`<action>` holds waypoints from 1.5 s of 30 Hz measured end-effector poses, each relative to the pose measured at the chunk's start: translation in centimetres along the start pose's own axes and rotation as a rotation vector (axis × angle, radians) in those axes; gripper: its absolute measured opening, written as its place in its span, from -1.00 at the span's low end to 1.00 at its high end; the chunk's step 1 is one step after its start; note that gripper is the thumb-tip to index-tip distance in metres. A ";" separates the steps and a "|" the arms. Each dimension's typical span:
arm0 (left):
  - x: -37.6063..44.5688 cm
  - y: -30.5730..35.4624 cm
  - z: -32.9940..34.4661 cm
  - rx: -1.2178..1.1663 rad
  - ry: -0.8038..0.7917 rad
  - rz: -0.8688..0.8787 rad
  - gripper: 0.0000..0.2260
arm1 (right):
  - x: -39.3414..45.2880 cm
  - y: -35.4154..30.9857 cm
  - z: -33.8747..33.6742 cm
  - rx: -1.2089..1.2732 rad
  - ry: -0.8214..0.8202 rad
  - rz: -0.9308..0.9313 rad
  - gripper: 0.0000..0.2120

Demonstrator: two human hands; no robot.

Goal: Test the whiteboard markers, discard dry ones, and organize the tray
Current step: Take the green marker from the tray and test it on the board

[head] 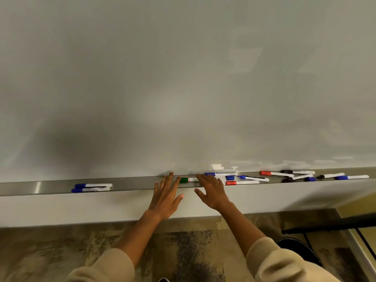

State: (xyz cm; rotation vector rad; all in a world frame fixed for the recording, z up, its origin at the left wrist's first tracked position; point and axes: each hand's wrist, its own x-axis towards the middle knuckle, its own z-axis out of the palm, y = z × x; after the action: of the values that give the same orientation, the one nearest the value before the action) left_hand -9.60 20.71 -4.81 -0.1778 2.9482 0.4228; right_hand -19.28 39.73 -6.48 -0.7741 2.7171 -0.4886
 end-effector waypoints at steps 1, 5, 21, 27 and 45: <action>-0.1 -0.7 0.1 0.005 -0.003 0.000 -0.40 | 0.3 -0.5 0.2 -0.034 -0.030 0.014 -0.43; -0.8 -3.0 0.2 -0.026 -0.001 0.015 -0.40 | 1.2 -1.8 0.4 -0.136 -0.052 0.063 -0.48; -1.1 -4.9 -2.3 -0.167 -0.002 0.113 -0.45 | 1.6 -4.0 -0.3 -0.128 0.060 0.120 -0.68; 0.1 -1.1 -3.6 -0.318 0.120 0.188 -0.55 | -0.5 -2.6 -3.9 0.184 0.143 0.041 -0.77; 3.0 19.6 -5.7 -0.460 0.293 0.334 -0.82 | -9.5 6.2 -16.7 1.345 0.465 0.269 -0.76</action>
State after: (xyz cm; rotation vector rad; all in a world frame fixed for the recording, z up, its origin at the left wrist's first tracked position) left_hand -16.08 37.48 5.34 0.2262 3.1122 1.2165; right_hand -20.09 54.02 7.76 0.1047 1.9679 -2.2152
